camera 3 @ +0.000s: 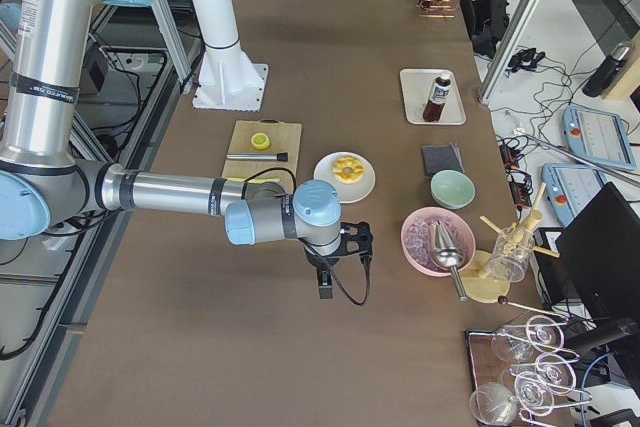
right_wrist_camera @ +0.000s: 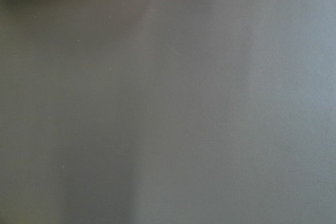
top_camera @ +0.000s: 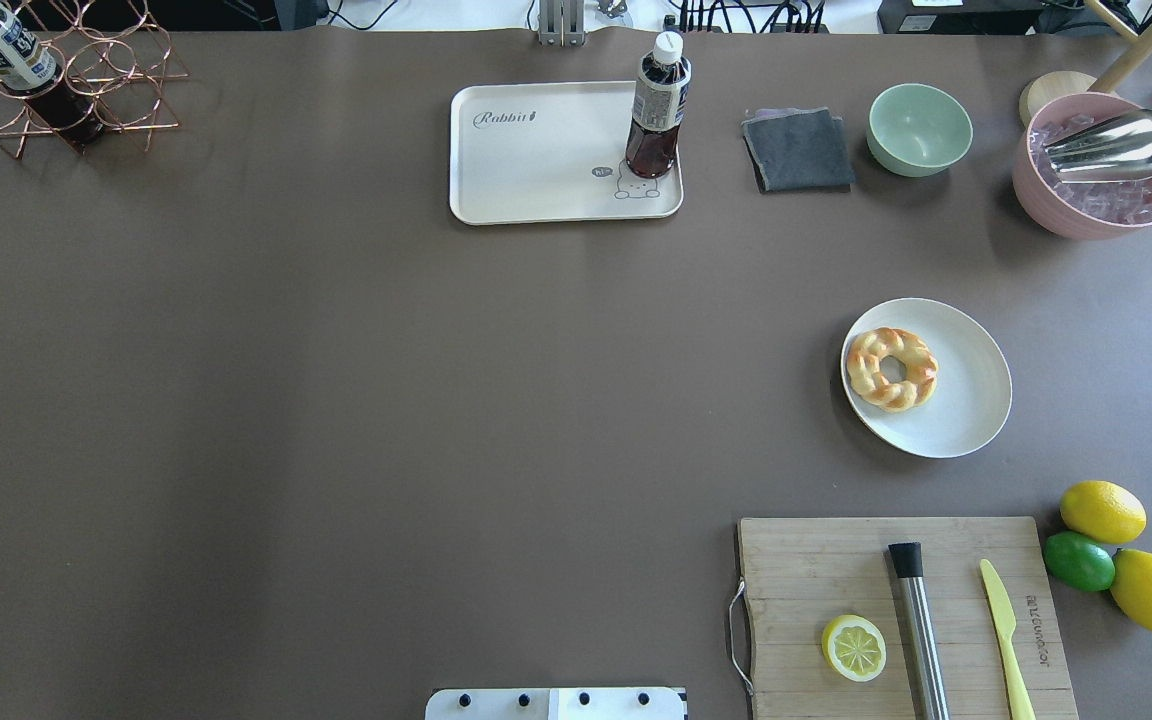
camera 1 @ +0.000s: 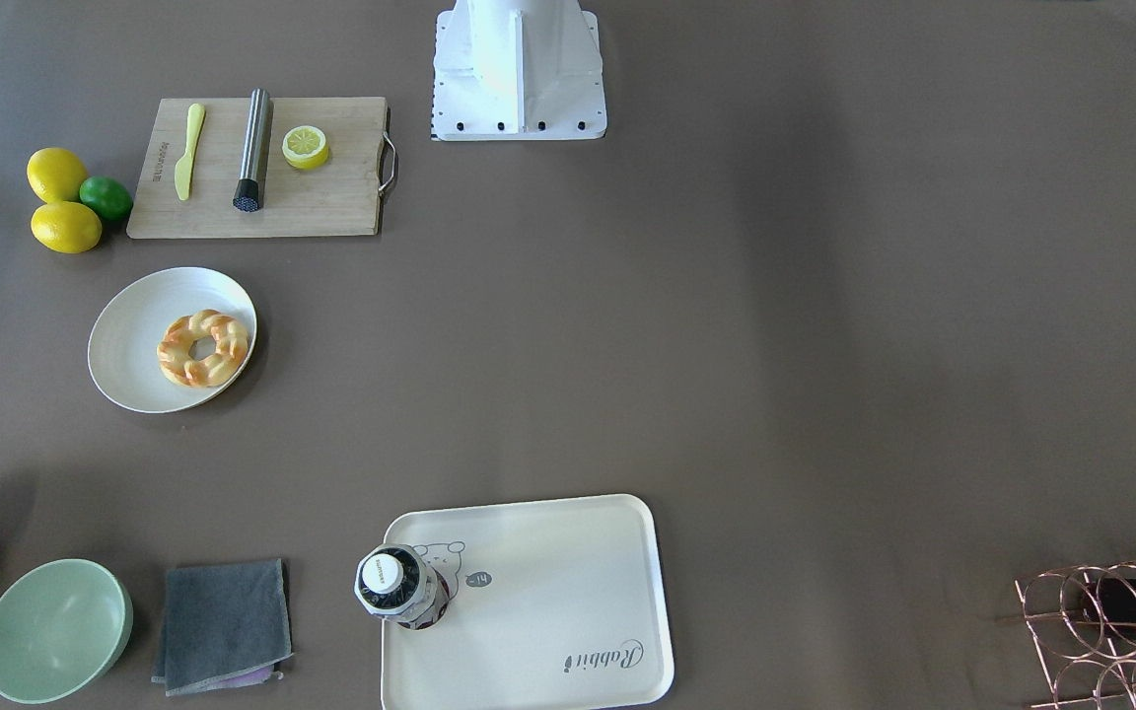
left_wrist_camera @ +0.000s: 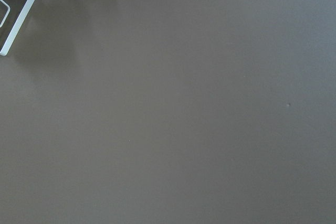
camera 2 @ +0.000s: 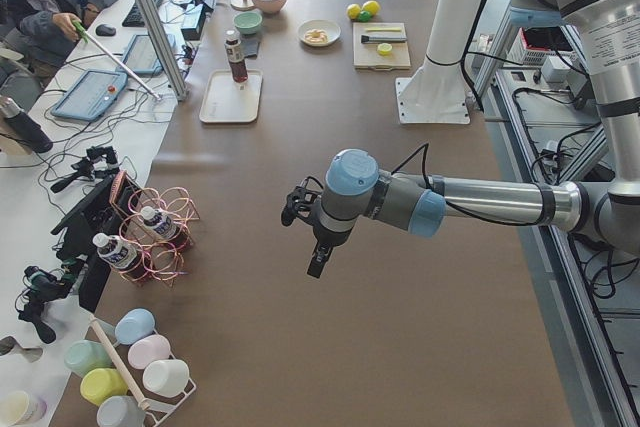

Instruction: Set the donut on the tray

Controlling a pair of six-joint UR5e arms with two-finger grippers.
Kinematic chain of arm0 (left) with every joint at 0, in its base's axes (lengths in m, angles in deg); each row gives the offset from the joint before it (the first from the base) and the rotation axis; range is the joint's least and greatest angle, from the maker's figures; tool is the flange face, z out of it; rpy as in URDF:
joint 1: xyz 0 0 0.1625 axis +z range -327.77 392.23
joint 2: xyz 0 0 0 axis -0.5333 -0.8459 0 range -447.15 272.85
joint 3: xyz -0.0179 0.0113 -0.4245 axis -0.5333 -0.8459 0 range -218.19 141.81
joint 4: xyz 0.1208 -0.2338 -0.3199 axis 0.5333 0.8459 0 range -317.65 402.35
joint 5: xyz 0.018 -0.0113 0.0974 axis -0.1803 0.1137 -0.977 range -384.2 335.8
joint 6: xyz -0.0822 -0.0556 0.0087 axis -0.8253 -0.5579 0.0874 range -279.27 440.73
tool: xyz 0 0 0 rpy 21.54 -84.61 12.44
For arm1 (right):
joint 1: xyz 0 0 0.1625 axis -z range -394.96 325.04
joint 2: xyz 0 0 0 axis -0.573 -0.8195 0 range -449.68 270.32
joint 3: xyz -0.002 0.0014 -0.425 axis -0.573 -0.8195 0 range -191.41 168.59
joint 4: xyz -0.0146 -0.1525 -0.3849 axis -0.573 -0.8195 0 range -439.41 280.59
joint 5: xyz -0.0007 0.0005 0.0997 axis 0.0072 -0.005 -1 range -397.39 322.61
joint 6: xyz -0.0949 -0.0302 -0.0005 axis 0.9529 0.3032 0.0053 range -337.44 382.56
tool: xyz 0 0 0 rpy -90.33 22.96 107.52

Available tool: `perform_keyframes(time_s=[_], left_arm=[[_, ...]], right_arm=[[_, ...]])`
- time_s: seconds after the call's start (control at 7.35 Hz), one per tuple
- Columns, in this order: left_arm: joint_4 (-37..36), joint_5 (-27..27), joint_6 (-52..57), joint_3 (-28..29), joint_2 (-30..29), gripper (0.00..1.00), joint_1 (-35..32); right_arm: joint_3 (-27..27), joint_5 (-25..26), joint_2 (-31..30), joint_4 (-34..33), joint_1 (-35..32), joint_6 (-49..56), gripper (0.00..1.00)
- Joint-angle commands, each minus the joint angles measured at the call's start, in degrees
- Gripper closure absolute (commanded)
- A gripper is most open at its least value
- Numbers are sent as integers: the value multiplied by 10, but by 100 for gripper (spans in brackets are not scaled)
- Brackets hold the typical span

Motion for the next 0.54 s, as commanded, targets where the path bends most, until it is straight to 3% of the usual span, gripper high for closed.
perform_keyframes(time_s=[0.0,0.41], left_arm=[[1,1,-1,2,-1,2,0],[4,-3,-3,4,-2,2,5]], right_arm=[[-1,-2,8,-1,-2,-2,0],[2,-40,5,7,-2,-38,0]])
